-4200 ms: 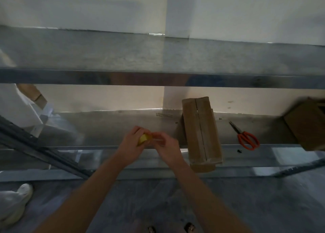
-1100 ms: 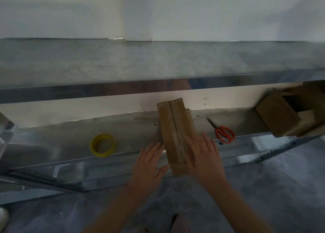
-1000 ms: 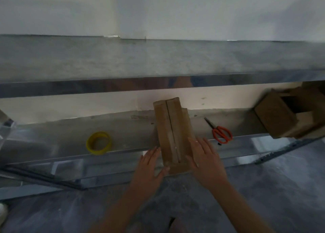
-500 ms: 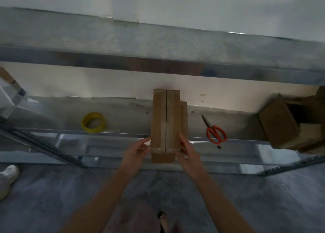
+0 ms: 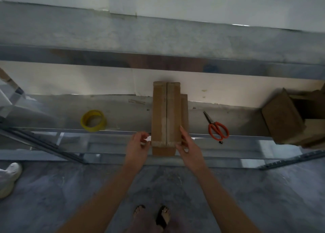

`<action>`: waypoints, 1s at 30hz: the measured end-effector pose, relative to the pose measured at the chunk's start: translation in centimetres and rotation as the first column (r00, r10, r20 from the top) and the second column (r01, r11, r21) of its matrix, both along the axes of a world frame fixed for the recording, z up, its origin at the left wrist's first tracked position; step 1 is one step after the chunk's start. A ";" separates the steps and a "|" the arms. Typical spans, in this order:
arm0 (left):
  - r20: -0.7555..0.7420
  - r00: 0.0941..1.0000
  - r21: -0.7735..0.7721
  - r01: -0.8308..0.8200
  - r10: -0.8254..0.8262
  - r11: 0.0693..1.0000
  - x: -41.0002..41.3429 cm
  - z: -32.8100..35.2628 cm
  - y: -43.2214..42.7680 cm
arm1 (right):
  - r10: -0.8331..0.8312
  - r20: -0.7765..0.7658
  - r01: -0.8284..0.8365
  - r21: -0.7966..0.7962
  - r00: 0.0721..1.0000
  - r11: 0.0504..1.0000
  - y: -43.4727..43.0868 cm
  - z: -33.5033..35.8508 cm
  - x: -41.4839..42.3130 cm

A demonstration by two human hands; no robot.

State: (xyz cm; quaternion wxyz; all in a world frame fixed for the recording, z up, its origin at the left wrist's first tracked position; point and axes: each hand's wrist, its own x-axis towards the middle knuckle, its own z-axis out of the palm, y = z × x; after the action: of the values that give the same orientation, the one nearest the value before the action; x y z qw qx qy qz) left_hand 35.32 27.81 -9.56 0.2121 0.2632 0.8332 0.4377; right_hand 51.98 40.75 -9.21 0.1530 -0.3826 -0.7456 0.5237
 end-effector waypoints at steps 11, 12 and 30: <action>-0.097 0.976 -0.021 0.192 -0.193 0.981 2.4 -0.1 -1.7 | 0.041 -0.079 -0.044 -0.043 0.996 0.998 0.8 -1.4 0.8; -0.088 0.979 -0.023 0.184 -0.185 0.983 2.3 -0.1 -1.5 | 0.054 -0.081 -0.057 -0.032 0.995 0.998 0.9 -1.4 0.8; -0.022 0.996 0.112 0.093 -0.091 0.989 0.2 3.5 -0.7 | 0.087 -0.103 -0.091 -0.036 0.991 0.995 0.0 4.5 0.0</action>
State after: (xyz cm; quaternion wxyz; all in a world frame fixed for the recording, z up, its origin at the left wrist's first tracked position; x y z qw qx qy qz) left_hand 35.47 27.06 -6.03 0.2097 0.3166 0.7959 0.4715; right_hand 51.95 40.79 -4.73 0.1592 -0.3248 -0.7425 0.5638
